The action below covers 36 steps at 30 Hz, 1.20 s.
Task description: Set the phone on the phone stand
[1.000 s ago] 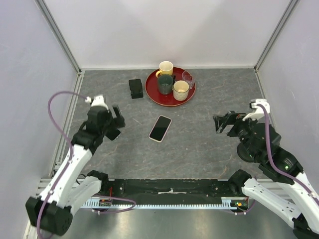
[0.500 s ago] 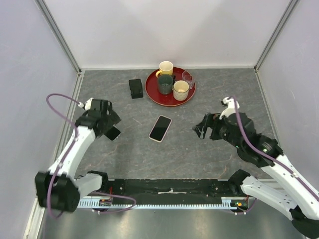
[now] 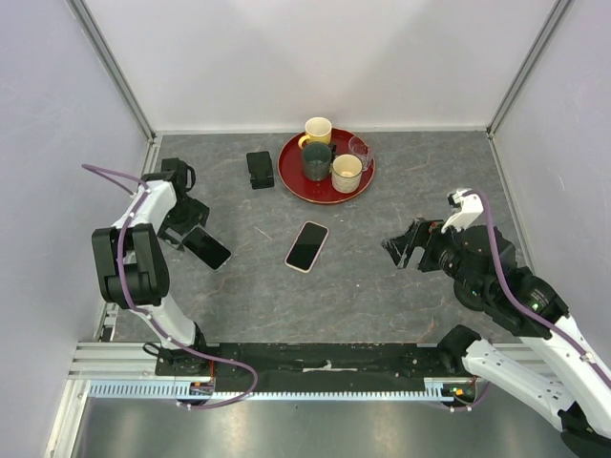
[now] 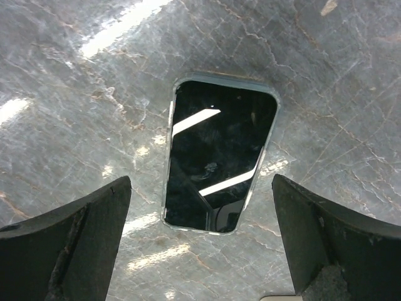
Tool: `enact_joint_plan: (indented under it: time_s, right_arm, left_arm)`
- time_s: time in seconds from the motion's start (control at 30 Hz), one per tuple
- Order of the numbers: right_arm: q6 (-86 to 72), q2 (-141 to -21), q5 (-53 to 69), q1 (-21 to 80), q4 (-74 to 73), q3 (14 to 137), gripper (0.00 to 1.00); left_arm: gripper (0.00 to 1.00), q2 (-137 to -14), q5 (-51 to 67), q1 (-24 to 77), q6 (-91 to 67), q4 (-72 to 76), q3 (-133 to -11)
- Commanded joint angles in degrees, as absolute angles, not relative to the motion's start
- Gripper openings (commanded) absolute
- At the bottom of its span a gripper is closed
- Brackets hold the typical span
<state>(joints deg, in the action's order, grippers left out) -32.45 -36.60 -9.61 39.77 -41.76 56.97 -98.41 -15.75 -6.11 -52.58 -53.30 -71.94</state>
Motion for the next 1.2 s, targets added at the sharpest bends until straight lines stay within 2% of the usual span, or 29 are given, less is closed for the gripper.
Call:
enact_joint_plan:
  time_s: [0.0, 1.17]
  right_arm:
    - [-30.4, -37.6, -12.5, 39.8, -41.5, 59.4, 0.98]
    - [-29.9, -42.0, -12.5, 39.8, -36.9, 55.7, 0.98]
  left_arm:
    - [1.0, -98.3, -12.8, -6.1, -53.9, -48.4, -71.0]
    - [1.0, -104.1, -10.4, -6.4, -54.8, -49.6, -69.6]
